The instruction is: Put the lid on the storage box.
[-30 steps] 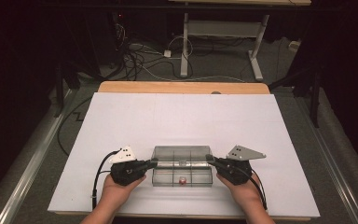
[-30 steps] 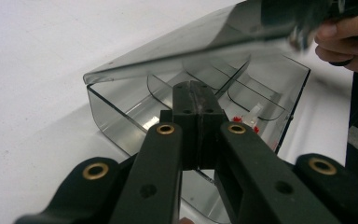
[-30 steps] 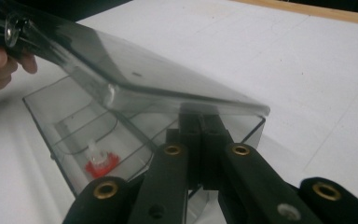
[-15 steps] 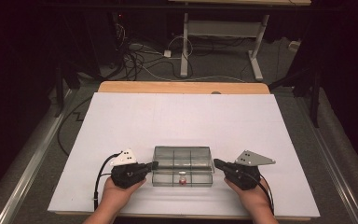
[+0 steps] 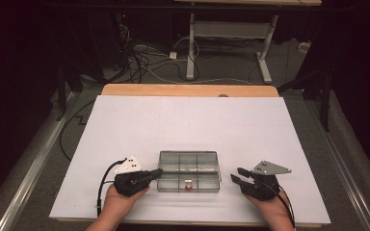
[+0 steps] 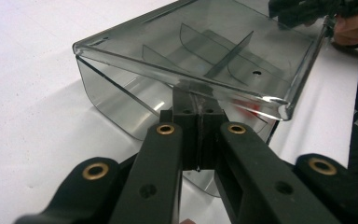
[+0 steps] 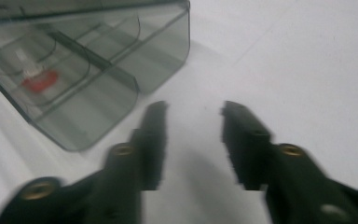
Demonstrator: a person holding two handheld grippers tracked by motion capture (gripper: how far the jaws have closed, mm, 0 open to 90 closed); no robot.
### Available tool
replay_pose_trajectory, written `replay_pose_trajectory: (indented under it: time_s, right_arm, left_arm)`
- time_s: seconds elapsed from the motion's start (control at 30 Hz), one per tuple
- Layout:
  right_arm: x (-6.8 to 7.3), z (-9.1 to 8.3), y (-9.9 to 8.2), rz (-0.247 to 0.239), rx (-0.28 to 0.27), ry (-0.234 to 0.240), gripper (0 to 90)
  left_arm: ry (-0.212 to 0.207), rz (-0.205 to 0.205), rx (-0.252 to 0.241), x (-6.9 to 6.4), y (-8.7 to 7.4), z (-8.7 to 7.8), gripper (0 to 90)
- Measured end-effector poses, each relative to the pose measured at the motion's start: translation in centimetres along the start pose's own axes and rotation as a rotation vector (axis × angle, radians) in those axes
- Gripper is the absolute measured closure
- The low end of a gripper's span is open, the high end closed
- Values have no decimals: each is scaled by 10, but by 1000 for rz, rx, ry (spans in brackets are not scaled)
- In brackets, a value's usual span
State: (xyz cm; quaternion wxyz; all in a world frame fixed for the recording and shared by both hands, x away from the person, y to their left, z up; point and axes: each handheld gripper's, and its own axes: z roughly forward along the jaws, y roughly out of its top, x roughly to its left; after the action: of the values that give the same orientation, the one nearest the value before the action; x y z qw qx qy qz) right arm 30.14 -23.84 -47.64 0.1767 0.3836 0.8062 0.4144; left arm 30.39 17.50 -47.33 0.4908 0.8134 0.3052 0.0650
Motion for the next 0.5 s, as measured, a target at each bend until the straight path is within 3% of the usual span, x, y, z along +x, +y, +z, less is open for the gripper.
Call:
replay_pose_trajectory:
  time_s: [0.13, 0.27, 0.5]
  right_arm:
    - [0, 0, -3, -5, 25, -6, 223]
    - [1, 4, -1, -4, 37, -32, 2]
    - [3, 5, -1, -3, 35, -39, 2]
  left_arm:
    - [-2, -1, -5, -2, -4, -4, 878]
    - [-3, 0, -5, -1, -8, -8, 878]
    - [-7, -11, 3, 3, -12, -7, 879]
